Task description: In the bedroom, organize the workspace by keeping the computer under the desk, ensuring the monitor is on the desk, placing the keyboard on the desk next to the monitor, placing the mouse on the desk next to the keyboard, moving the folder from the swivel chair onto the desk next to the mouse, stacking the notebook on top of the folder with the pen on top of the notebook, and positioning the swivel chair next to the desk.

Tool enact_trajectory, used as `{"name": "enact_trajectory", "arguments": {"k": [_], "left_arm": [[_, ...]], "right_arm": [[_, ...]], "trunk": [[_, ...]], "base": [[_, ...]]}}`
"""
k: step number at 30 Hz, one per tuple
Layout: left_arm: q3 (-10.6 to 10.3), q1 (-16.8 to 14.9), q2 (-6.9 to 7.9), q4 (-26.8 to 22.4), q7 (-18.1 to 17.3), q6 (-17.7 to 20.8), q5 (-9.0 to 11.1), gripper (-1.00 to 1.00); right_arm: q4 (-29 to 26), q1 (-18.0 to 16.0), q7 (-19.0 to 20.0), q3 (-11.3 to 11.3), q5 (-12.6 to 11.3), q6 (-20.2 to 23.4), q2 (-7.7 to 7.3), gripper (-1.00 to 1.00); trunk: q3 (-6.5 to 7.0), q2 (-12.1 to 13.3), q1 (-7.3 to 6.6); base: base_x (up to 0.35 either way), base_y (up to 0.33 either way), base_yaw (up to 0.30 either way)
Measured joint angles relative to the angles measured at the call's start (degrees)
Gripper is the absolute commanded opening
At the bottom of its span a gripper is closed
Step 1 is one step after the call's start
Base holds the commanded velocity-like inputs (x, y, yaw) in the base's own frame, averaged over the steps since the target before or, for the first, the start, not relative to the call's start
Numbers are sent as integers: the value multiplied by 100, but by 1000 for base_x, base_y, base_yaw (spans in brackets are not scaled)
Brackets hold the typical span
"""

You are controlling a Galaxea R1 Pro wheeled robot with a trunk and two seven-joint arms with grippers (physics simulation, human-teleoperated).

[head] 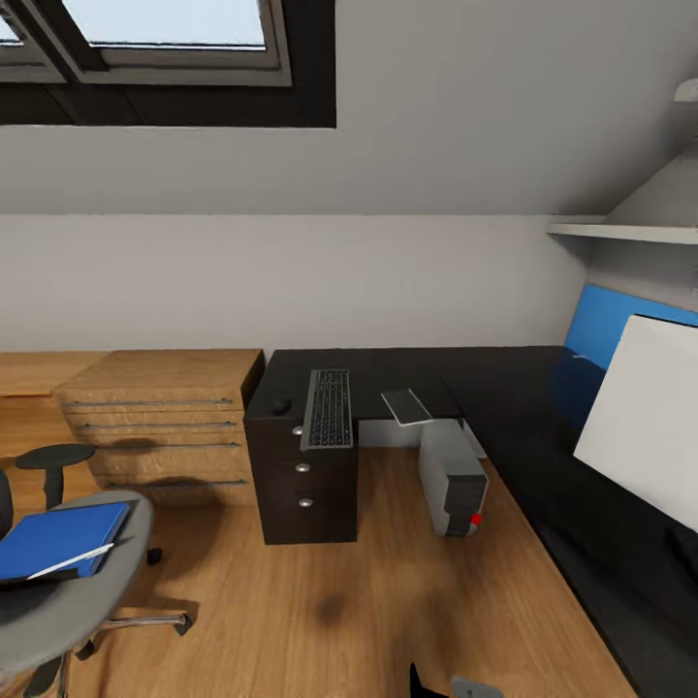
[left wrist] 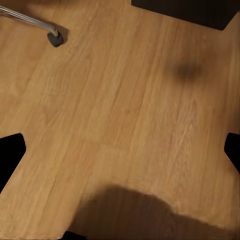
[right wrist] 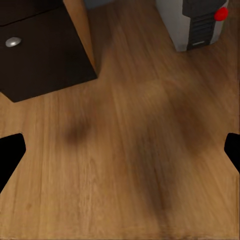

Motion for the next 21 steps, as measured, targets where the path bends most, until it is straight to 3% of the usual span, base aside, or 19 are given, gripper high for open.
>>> {"name": "enact_trajectory", "arguments": {"k": [21], "left_arm": [[-6,0,-13,0,7,0,4,100]], "right_arm": [[2,0,7,10,1,33,14,100]], "trunk": [[0,0,0]], "base": [[-336,0,0]]}}
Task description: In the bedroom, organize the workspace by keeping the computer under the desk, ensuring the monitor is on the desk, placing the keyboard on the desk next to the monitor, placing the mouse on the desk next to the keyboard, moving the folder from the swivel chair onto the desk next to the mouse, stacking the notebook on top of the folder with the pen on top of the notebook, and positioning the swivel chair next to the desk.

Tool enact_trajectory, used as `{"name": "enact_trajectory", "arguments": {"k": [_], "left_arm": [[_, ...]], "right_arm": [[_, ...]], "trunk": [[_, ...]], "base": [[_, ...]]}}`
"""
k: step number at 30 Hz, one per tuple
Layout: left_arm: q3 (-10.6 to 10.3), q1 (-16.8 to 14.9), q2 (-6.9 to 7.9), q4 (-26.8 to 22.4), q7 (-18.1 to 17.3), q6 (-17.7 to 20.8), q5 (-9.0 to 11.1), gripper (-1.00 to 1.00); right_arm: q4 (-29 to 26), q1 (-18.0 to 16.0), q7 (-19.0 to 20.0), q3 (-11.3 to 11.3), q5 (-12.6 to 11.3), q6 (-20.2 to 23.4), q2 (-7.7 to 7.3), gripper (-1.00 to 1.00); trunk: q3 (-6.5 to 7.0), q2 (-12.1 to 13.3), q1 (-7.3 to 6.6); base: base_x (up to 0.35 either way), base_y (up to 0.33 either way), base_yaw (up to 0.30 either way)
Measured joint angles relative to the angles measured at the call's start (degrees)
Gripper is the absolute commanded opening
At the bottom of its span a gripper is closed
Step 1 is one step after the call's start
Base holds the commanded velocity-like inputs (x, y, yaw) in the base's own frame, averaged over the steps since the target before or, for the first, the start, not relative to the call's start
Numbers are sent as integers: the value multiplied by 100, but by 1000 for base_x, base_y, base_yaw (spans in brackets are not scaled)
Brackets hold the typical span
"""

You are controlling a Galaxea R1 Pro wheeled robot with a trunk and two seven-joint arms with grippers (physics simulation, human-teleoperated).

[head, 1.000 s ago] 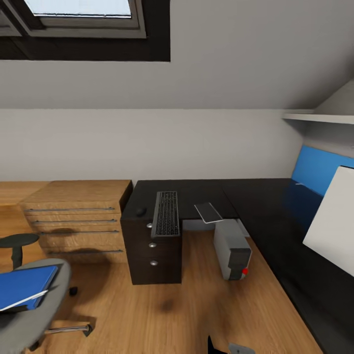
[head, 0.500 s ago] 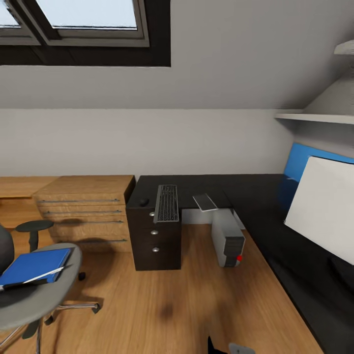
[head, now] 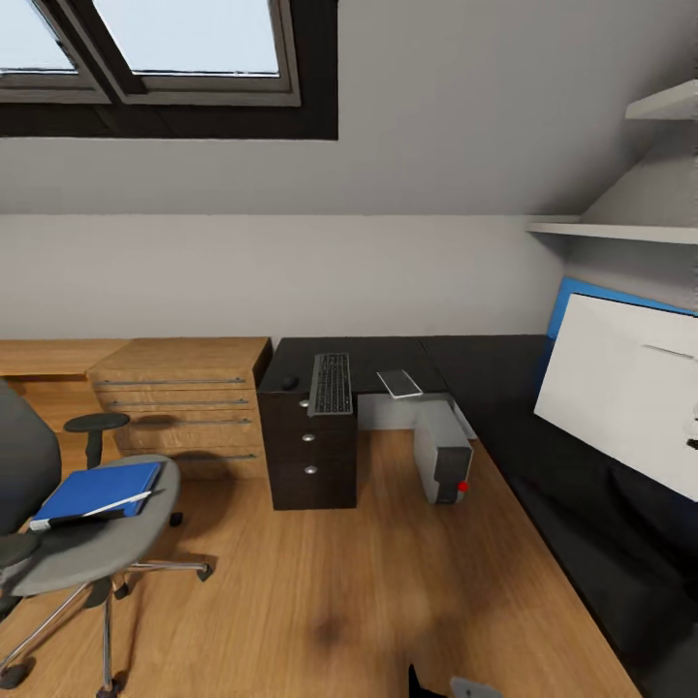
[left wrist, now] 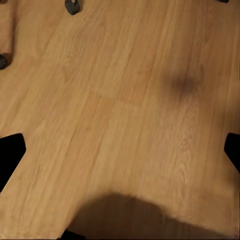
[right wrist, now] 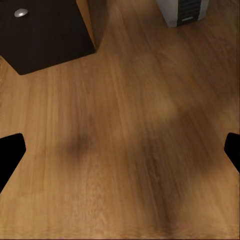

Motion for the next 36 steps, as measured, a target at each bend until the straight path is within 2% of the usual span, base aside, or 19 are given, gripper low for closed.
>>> {"name": "enact_trajectory", "arguments": {"k": [7,12,36], "left_arm": [[-1,0,2,0,1,0,1,100],[-2,-1,-1,2,0,-1,0,100],[5,-1,5,2,9,-10,5,100]], "right_arm": [[6,0,17,23,6,5,15,100],[-1,0,20,40,24,-4,17,100],[6,0,21,35,18,4,10,100]], "trunk": [[0,0,0],[0,0,-1],[0,0,-1]], "base": [[-336,-3,0],[-299,-184,0],[-222,-280,-7]]}}
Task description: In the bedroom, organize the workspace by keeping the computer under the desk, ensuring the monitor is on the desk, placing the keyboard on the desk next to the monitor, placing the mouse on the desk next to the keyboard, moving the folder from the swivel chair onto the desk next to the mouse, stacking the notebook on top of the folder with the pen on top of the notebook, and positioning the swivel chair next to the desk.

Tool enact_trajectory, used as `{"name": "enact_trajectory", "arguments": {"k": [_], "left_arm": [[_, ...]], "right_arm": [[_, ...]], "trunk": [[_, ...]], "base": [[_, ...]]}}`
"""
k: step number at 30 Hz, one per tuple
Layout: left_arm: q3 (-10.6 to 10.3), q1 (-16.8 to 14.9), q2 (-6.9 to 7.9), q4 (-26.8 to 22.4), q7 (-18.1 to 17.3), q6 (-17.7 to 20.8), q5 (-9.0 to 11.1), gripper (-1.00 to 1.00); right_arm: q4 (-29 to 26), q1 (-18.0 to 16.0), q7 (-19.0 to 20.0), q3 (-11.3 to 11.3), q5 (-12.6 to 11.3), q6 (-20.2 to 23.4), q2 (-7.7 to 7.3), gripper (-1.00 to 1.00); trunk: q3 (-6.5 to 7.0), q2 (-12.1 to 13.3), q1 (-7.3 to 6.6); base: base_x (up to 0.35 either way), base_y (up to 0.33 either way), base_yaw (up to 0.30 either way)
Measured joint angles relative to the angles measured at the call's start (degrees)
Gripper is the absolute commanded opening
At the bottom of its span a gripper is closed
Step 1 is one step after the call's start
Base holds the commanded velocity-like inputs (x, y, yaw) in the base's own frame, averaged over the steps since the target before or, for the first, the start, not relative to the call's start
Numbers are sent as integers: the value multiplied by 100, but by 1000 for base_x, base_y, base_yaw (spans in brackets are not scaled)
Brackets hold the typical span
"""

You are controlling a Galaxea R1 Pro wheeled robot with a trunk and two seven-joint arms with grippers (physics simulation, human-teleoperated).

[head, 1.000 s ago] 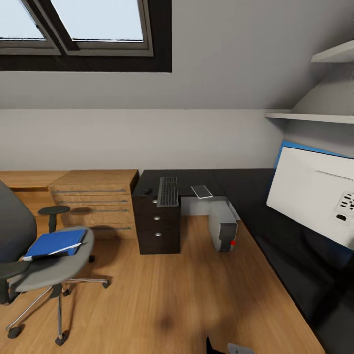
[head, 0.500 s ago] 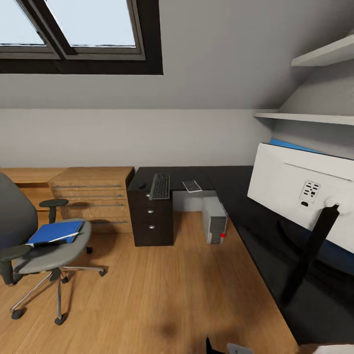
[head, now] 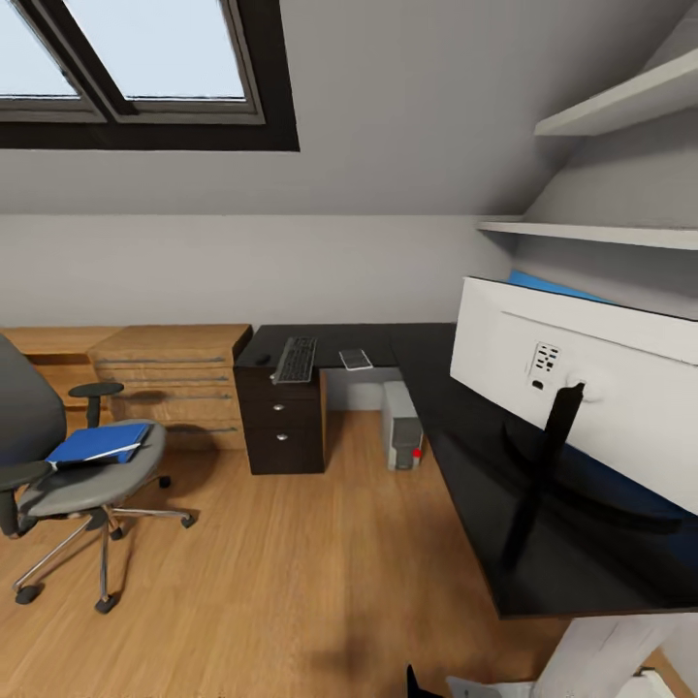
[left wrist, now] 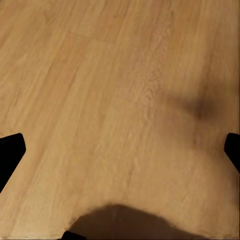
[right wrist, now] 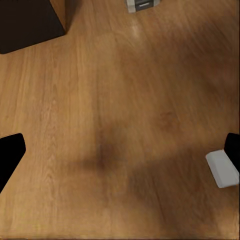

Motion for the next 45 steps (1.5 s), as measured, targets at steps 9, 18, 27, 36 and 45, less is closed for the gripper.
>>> {"name": "enact_trajectory", "arguments": {"k": [9,18,27,36,45], "left_arm": [[-1,-1,2,0,1,-2,0,100],[0,0,9,-9,-2,-8,0,100],[2,1,-2,-46,33,-16,-7,100],[3,1,0,-47,36,-16,-8,100],[3,1,0,-47,36,-16,-9,100]], "right_arm": [[-1,1,14,2,0,-1,-6,100],[-1,1,14,4,1,0,-9,100],[-1,0,11,3,0,2,-3,100],[0,0,11,5,0,2,6,100],[0,0,8,14,0,2,15,100]], "trunk": [[0,0,-1],[89,199,-111],[251,560,-306],[412,921,-503],[574,1283,-701]], "base": [[-182,-233,-226],[-18,-22,-253],[-101,-1,-70],[-320,0,-2],[-338,0,0]]}}
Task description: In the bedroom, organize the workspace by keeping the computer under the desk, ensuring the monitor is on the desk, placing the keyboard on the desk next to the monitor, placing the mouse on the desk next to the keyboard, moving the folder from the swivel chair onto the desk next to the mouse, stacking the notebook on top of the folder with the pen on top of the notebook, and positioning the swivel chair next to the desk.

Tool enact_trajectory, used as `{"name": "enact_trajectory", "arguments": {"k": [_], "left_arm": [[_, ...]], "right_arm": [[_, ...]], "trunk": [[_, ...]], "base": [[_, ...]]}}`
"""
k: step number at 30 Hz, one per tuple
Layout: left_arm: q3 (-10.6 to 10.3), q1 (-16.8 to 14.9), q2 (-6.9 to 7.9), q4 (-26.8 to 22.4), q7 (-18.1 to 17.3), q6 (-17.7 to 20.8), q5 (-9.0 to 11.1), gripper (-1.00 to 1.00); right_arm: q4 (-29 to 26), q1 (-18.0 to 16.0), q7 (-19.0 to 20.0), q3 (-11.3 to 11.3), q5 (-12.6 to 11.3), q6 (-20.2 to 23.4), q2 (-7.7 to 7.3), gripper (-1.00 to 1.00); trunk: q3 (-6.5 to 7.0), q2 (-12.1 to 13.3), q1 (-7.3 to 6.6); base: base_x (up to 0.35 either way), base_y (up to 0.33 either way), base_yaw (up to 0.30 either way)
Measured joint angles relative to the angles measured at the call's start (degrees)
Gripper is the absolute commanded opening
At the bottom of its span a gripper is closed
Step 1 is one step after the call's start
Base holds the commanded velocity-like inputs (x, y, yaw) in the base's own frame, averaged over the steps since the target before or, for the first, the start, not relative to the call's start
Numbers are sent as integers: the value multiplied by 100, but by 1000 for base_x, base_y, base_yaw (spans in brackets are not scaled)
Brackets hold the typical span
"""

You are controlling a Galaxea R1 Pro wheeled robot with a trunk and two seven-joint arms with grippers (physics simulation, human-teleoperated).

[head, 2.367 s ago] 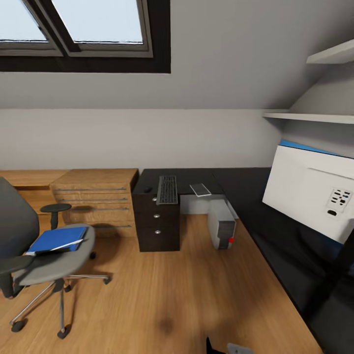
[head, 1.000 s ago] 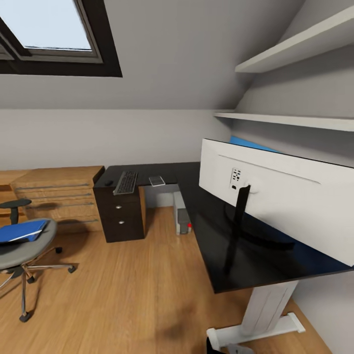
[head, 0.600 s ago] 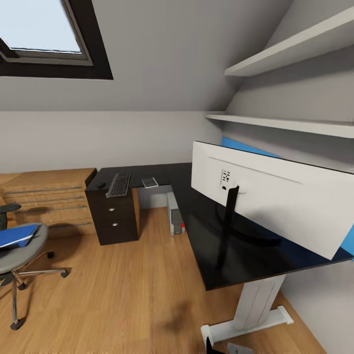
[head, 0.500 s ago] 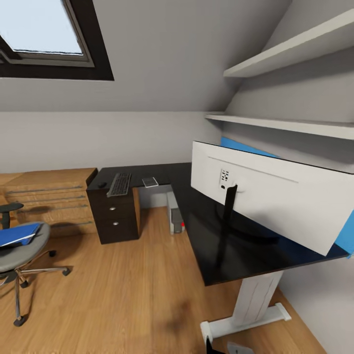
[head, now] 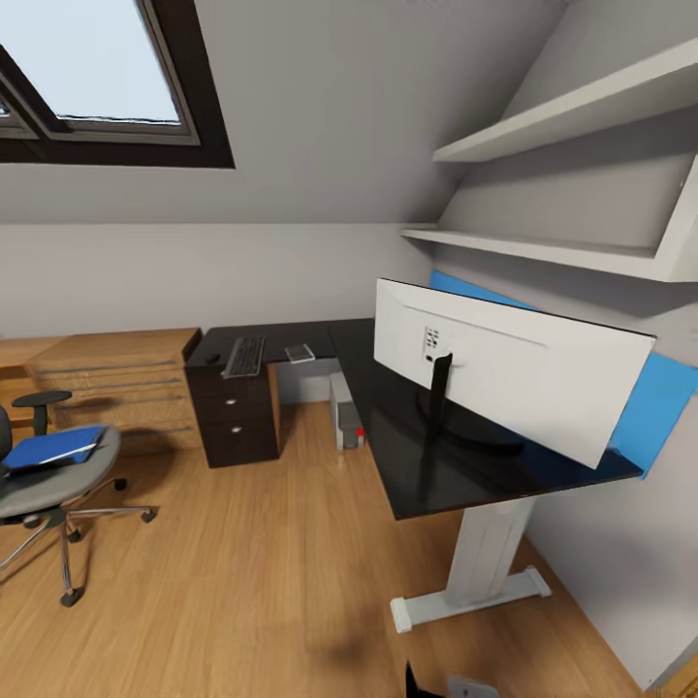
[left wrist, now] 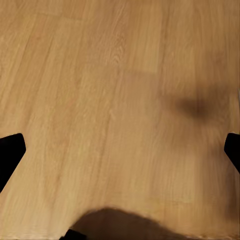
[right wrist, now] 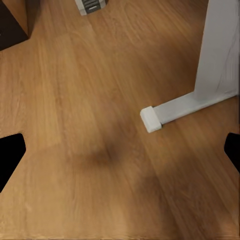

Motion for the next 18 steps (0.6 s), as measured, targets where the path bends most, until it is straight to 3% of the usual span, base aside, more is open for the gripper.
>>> {"name": "enact_trajectory", "arguments": {"k": [6,18], "left_arm": [[3,0,0,1,0,1,6,100],[20,0,3,0,0,0,9,100]], "right_arm": [[0,0,2,1,0,4,1,100],[0,0,1,0,0,8,1,100]], "trunk": [[108,240,-134],[323,722,-399]], "base": [[-220,0,0],[-17,0,0]]}}
